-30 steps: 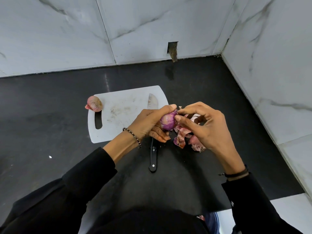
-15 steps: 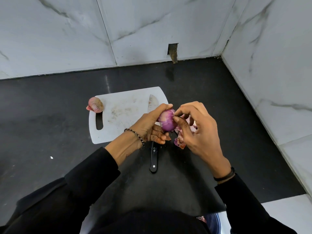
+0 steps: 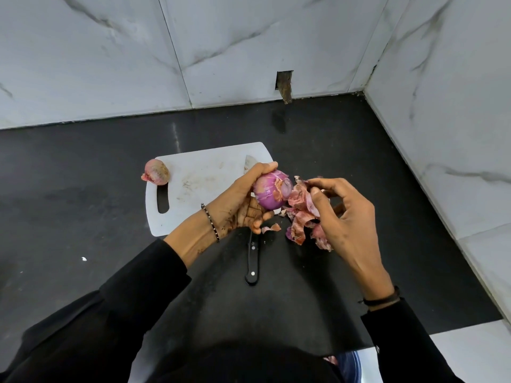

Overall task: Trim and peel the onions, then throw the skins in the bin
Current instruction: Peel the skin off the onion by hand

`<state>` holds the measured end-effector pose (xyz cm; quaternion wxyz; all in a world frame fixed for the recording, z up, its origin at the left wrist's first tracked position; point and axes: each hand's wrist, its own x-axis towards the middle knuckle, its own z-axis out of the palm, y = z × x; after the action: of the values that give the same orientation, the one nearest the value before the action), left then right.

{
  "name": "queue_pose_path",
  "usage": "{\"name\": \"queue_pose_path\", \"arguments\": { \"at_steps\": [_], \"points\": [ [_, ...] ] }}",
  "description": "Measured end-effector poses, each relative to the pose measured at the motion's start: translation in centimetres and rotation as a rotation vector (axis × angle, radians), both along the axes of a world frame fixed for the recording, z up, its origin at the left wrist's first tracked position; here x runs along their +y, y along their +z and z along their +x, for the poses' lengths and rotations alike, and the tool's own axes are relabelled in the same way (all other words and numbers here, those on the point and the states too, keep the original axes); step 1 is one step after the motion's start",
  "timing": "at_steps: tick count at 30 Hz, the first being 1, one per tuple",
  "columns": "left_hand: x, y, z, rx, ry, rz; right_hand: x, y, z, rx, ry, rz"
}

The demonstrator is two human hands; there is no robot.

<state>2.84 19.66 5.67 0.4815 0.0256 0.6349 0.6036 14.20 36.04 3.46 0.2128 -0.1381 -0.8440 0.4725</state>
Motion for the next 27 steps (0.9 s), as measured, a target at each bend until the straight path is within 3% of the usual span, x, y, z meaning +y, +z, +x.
{"name": "queue_pose_path", "arguments": {
  "at_steps": [4,7,18,27],
  "points": [
    [0.2,-0.2,0.2,0.015,-0.030,0.002,0.4,0.0,0.6,-0.019,-0.030,0.090],
    [0.3,-0.2,0.3,0.037,-0.045,0.001,0.3,0.4,0.7,-0.025,-0.015,0.043],
    [0.7,0.1,0.4,0.167,-0.055,0.002,-0.6,2.0,0.3,0.115,0.210,0.105],
    [0.3,-0.1,0.0,0.206,-0.066,-0.058,-0.7,2.0,-0.1,0.055,0.184,0.026]
  ]
}}
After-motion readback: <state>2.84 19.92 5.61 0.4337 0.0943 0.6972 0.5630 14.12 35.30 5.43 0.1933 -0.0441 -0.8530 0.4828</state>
